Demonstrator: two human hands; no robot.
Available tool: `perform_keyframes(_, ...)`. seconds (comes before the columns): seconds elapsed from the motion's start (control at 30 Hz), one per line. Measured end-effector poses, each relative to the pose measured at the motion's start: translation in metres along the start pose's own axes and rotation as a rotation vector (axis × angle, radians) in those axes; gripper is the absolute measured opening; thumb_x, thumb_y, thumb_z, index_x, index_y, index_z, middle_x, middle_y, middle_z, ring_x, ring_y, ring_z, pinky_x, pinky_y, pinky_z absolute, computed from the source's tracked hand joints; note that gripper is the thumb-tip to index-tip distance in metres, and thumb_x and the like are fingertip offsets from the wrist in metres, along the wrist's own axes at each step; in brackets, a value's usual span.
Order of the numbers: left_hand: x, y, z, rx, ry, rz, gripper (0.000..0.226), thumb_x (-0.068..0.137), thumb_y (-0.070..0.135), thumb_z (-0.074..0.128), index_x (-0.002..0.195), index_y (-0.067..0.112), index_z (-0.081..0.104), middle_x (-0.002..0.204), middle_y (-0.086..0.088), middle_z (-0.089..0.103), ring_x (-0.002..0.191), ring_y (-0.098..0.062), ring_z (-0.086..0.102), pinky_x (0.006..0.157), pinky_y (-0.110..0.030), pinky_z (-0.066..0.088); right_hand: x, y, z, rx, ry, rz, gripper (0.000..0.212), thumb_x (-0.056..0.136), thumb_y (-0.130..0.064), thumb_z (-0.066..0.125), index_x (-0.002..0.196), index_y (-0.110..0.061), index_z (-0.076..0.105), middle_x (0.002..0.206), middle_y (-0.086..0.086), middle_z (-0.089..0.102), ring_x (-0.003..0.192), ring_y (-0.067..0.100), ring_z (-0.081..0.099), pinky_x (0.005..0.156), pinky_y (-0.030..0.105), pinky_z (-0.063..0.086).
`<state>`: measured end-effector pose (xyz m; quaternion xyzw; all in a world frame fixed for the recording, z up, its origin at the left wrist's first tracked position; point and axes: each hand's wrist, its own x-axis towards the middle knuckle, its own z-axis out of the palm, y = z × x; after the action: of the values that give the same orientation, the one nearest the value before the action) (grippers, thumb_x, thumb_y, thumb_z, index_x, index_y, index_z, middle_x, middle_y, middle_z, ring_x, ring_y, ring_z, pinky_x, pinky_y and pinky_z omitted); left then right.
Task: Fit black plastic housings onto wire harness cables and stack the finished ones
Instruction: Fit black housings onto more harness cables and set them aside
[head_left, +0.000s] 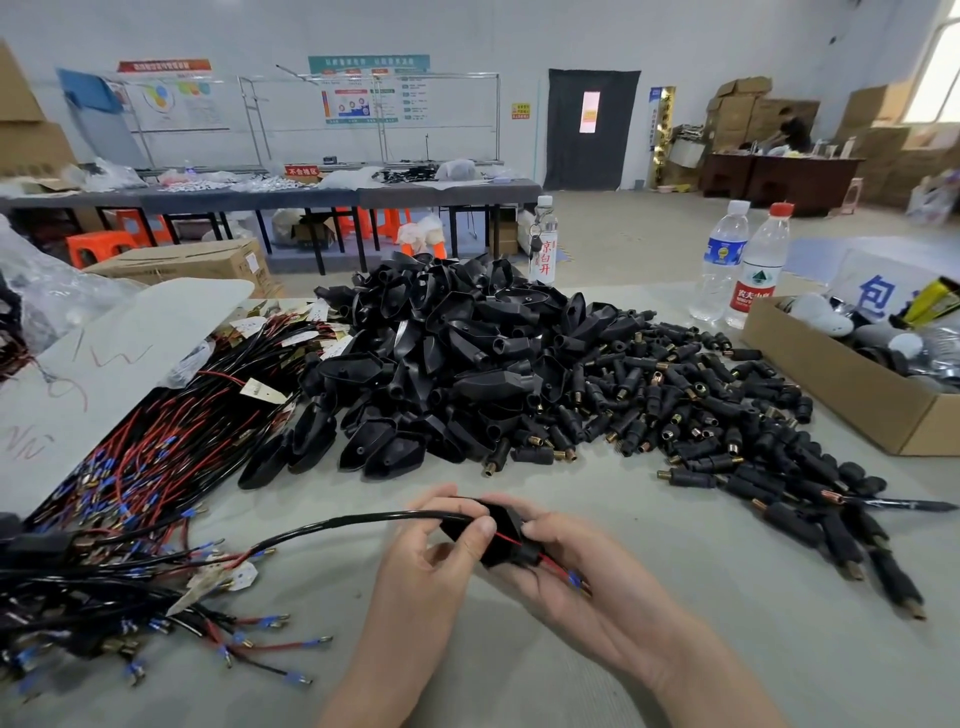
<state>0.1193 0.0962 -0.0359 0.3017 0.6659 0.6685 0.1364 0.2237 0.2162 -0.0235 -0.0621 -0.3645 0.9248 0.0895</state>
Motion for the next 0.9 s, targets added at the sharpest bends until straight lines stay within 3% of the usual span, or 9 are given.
perform_keyframes(0.07, 0.0, 0.0, 0.0, -0.023, -0.044, 0.009, 0.021, 0.09, 0.01, 0.07, 0.089, 0.031, 0.073, 0.095, 0.003, 0.075, 0.09, -0.01, 0.071, 0.083, -0.029, 0.057, 0.001, 0.001, 0.0, -0.061, -0.011, -0.026, 0.037, 0.099, 0.002, 0.043, 0.133, 0.008, 0.056, 0.139, 0.031, 0.053, 0.135, 0.04, 0.049, 0.114, 0.045, 0.039)
perform_keyframes(0.17, 0.0, 0.002, -0.001, -0.018, -0.032, 0.024, 0.018, 0.091, 0.013, 0.069, 0.089, 0.031, 0.073, 0.088, 0.0, 0.077, 0.082, -0.017, 0.074, 0.076, -0.029, 0.059, 0.003, 0.003, -0.003, -0.084, 0.132, -0.02, 0.032, 0.095, -0.005, 0.06, 0.125, 0.0, 0.065, 0.124, 0.027, 0.066, 0.113, 0.036, 0.067, 0.085, 0.037, 0.06)
perform_keyframes(0.27, 0.002, 0.001, -0.004, -0.007, 0.096, 0.009, 0.018, 0.092, 0.017, 0.069, 0.09, 0.035, 0.072, 0.085, 0.004, 0.076, 0.074, -0.011, 0.072, 0.06, -0.019, 0.055, 0.004, 0.006, -0.006, -0.23, 0.237, -0.053, 0.028, 0.085, -0.013, 0.071, 0.111, -0.004, 0.074, 0.1, 0.017, 0.073, 0.086, 0.026, 0.072, 0.071, 0.033, 0.06)
perform_keyframes(0.33, 0.005, 0.0, -0.008, -0.06, 0.165, -0.032, 0.012, 0.094, 0.017, 0.067, 0.091, 0.027, 0.072, 0.083, 0.0, 0.076, 0.073, -0.014, 0.073, 0.056, -0.021, 0.055, 0.005, 0.008, -0.008, -0.405, 0.301, -0.105, 0.014, 0.092, -0.008, 0.066, 0.102, -0.003, 0.076, 0.086, 0.011, 0.071, 0.071, 0.018, 0.067, 0.065, 0.03, 0.057)
perform_keyframes(0.4, 0.007, 0.0, -0.01, -0.091, 0.17, -0.068, 0.007, 0.095, 0.018, 0.065, 0.094, 0.02, 0.071, 0.084, -0.001, 0.076, 0.073, -0.017, 0.072, 0.054, -0.023, 0.055, 0.006, 0.009, -0.009, -0.605, 0.364, -0.155, 0.014, 0.095, -0.005, 0.063, 0.096, -0.008, 0.077, 0.074, 0.003, 0.069, 0.062, 0.012, 0.062, 0.061, 0.026, 0.054)
perform_keyframes(0.6, 0.017, 0.004, -0.015, -0.312, 0.22, -0.212, 0.011, 0.095, 0.018, 0.065, 0.092, 0.008, 0.064, 0.074, -0.006, 0.072, 0.053, -0.014, 0.057, 0.046, -0.023, 0.049, 0.006, 0.002, -0.015, -0.751, 0.457, -0.27, 0.016, 0.094, -0.007, 0.066, 0.094, -0.016, 0.079, 0.067, -0.003, 0.068, 0.061, 0.005, 0.059, 0.059, 0.017, 0.049)
perform_keyframes(0.77, 0.025, 0.004, -0.024, -0.495, 0.257, -0.297, 0.012, 0.096, 0.02, 0.064, 0.089, 0.011, 0.061, 0.067, 0.002, 0.068, 0.054, -0.012, 0.056, 0.048, -0.022, 0.052, 0.006, -0.006, -0.024, -0.632, 0.55, -0.347, 0.018, 0.095, -0.005, 0.063, 0.096, -0.016, 0.078, 0.074, 0.0, 0.07, 0.063, 0.008, 0.059, 0.055, 0.018, 0.047)
perform_keyframes(0.9, 0.028, 0.001, -0.028, -0.533, 0.281, -0.337, 0.02, 0.093, 0.026, 0.066, 0.094, 0.007, 0.063, 0.073, -0.002, 0.069, 0.055, -0.013, 0.058, 0.05, -0.024, 0.053, 0.004, -0.015, -0.032, -0.506, 0.641, -0.404, 0.018, 0.094, -0.004, 0.063, 0.094, -0.016, 0.077, 0.074, 0.003, 0.068, 0.06, 0.009, 0.058, 0.052, 0.018, 0.048)
